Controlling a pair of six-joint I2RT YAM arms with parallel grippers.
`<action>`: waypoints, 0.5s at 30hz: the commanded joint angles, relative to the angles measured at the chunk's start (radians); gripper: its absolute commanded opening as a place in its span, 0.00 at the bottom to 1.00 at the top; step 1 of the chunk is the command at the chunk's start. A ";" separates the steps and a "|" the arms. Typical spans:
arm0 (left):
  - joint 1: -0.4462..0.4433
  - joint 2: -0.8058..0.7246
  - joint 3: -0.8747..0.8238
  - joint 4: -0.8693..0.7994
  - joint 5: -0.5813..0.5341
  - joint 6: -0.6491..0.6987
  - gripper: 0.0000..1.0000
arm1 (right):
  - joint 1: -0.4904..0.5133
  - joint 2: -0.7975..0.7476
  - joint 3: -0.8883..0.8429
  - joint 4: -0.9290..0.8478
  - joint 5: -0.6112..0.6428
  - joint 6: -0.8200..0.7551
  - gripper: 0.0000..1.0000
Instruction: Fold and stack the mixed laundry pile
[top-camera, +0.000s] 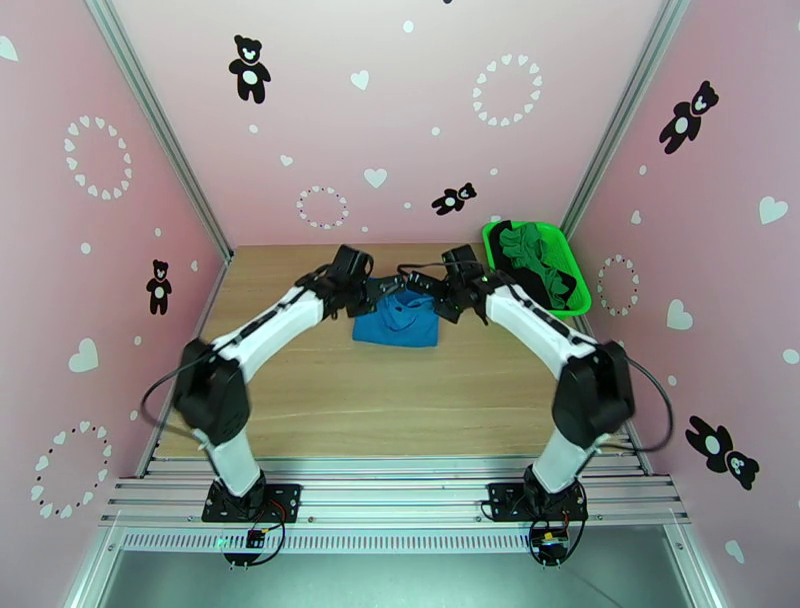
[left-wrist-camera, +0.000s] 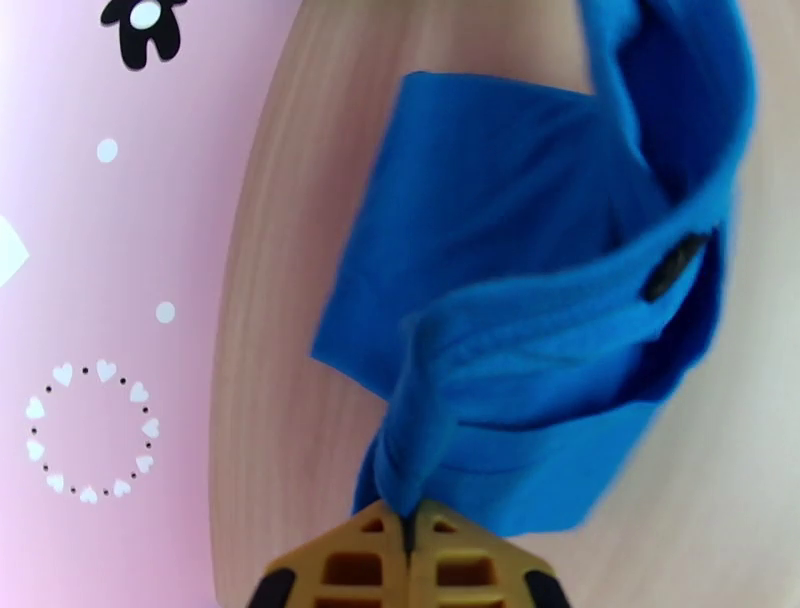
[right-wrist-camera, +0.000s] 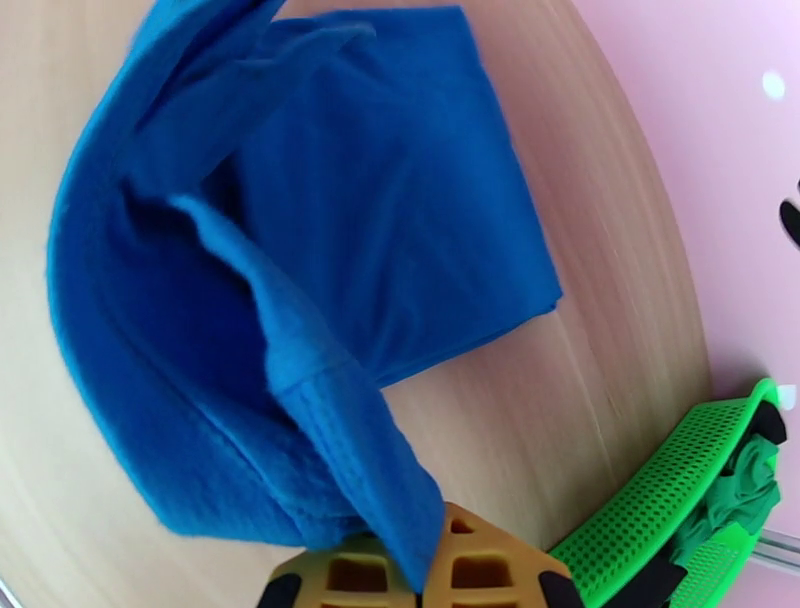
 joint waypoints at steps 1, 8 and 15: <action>0.030 0.109 0.146 -0.073 0.027 0.019 0.00 | -0.016 0.105 0.115 -0.003 0.011 0.035 0.00; 0.050 0.349 0.415 -0.110 -0.021 0.019 0.00 | -0.055 0.320 0.287 0.012 0.045 0.092 0.00; 0.062 0.521 0.596 -0.134 -0.066 -0.019 0.03 | -0.071 0.465 0.400 0.016 0.049 0.161 0.20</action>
